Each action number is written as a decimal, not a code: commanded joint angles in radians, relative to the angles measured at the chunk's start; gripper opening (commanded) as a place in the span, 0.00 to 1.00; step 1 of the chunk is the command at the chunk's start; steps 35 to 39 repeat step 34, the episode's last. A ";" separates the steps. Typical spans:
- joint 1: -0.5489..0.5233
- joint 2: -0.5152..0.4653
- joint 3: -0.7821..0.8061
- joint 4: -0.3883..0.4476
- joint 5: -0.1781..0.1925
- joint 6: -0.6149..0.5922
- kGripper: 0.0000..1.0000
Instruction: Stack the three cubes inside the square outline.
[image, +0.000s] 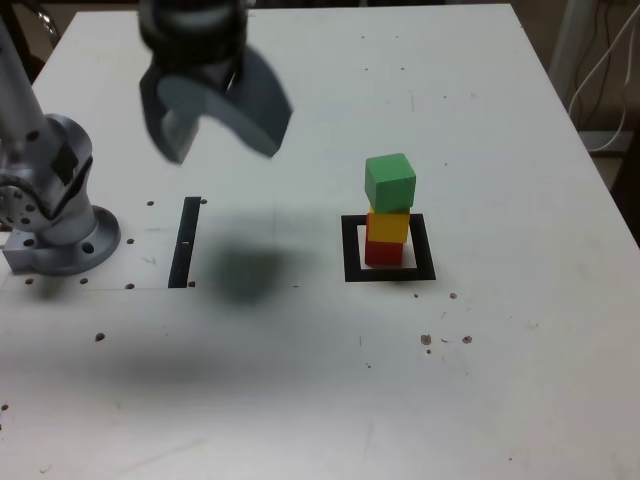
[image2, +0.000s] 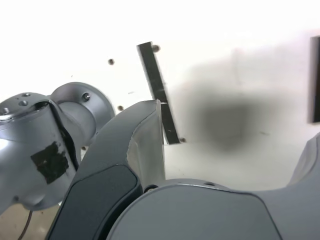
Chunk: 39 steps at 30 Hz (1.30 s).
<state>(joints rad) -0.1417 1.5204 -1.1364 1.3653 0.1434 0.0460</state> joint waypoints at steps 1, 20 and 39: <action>0.002 -0.008 0.065 -0.026 -0.006 -0.027 0.99; 0.002 -0.036 0.386 -0.278 -0.086 -0.140 0.99; 0.002 -0.038 0.404 -0.290 -0.131 -0.117 0.99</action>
